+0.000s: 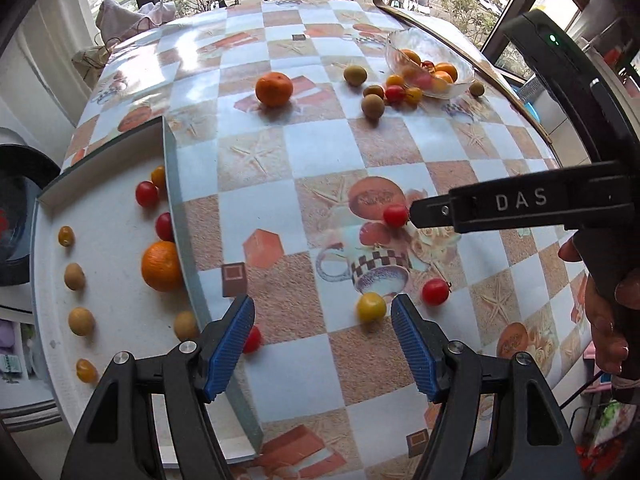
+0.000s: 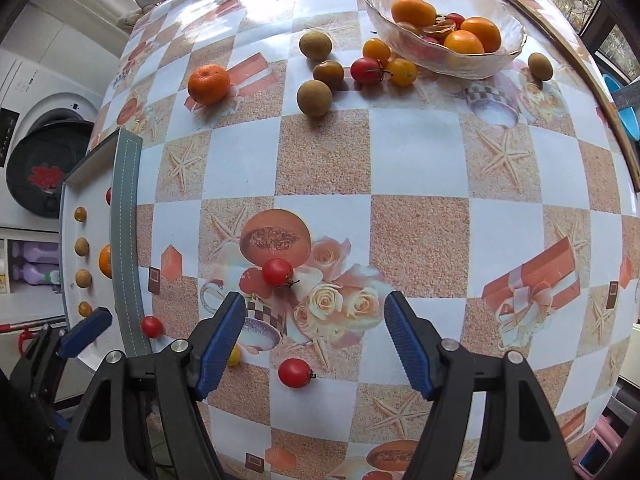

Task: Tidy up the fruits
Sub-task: 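Move both tools back over the fruits on the table, then grasp a red cherry tomato with the right tool while the left tool grasps a yellow cherry tomato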

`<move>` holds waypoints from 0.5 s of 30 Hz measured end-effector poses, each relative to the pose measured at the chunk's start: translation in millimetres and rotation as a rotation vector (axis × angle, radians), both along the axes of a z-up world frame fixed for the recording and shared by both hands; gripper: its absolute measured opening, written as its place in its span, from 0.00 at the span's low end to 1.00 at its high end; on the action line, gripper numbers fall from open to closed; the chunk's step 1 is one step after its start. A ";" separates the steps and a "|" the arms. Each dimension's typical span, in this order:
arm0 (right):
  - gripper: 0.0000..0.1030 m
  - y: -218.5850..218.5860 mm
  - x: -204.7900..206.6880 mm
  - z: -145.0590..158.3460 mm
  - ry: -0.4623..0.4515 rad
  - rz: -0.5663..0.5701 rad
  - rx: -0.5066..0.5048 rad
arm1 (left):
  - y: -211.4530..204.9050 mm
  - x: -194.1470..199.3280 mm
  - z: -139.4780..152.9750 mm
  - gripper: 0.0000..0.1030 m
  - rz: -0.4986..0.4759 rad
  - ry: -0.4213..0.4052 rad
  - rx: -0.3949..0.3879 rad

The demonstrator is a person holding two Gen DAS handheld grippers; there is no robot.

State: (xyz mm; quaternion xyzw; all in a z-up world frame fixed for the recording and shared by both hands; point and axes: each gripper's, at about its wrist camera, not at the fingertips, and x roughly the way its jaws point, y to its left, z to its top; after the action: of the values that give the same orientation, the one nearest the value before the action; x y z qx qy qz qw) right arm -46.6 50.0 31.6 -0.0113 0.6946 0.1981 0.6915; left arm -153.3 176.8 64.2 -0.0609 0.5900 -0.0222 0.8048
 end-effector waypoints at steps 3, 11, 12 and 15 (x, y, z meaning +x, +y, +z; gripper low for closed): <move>0.59 3.4 2.8 -8.4 0.012 0.021 0.003 | -7.4 -0.2 -13.3 0.70 0.024 0.025 -0.010; 0.51 17.9 2.9 -22.8 0.030 0.089 0.039 | -19.9 5.8 -39.7 0.70 0.076 0.065 -0.002; 0.50 21.0 2.5 -22.5 0.024 0.102 0.040 | -21.4 6.6 -41.7 0.70 0.076 0.068 0.000; 0.38 29.7 1.9 -22.9 0.024 0.138 0.048 | -25.9 8.8 -47.2 0.70 0.076 0.079 0.006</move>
State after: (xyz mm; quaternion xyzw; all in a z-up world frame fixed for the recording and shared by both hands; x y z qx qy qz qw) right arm -44.7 79.7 8.7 -0.0404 0.6953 0.2620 0.6680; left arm -144.5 151.0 17.0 -0.0819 0.6184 0.0125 0.7815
